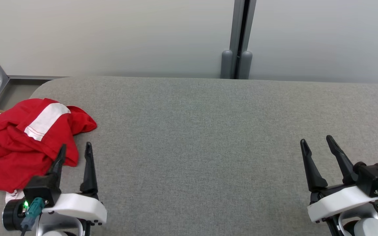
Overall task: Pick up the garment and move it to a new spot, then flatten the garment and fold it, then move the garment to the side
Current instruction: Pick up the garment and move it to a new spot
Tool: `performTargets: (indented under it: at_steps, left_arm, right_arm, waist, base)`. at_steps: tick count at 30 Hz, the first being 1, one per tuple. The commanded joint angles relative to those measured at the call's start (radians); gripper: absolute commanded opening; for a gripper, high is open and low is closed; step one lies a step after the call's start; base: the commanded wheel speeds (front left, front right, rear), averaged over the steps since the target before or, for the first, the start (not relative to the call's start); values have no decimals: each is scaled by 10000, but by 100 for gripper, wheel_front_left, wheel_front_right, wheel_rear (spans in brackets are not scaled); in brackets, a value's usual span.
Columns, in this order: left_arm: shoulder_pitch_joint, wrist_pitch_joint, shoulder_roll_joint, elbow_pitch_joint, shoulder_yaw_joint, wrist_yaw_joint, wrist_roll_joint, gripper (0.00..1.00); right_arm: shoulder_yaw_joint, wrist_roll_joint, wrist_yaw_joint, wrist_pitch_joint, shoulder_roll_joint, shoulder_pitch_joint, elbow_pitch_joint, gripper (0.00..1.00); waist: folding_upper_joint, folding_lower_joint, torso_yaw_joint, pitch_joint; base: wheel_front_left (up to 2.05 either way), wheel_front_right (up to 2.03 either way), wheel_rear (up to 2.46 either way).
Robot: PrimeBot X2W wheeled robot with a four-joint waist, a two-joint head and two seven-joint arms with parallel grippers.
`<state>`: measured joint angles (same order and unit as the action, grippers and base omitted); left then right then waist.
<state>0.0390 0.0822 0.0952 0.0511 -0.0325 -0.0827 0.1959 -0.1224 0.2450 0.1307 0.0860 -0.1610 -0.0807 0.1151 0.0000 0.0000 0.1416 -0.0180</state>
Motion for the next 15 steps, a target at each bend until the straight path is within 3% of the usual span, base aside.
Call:
performTargets:
  at_steps: [1, 15]
  left_arm:
    - [-248, -11, 53, -102, -25, -94, -93, 100]
    - [-1300, 303, 195, 223, -122, -307, -202, 100]
  right_arm:
    - [-5, -41, 1, -24, -33, 118, -22, 100]
    - [21, -33, 1, -121, 92, 381, -29, 100]
  waist:
    - [0, 0, 74, 65]
    - [0, 0, 540, 342]
  base:
    - [0, 0, 0]
    - [0, 0, 0]
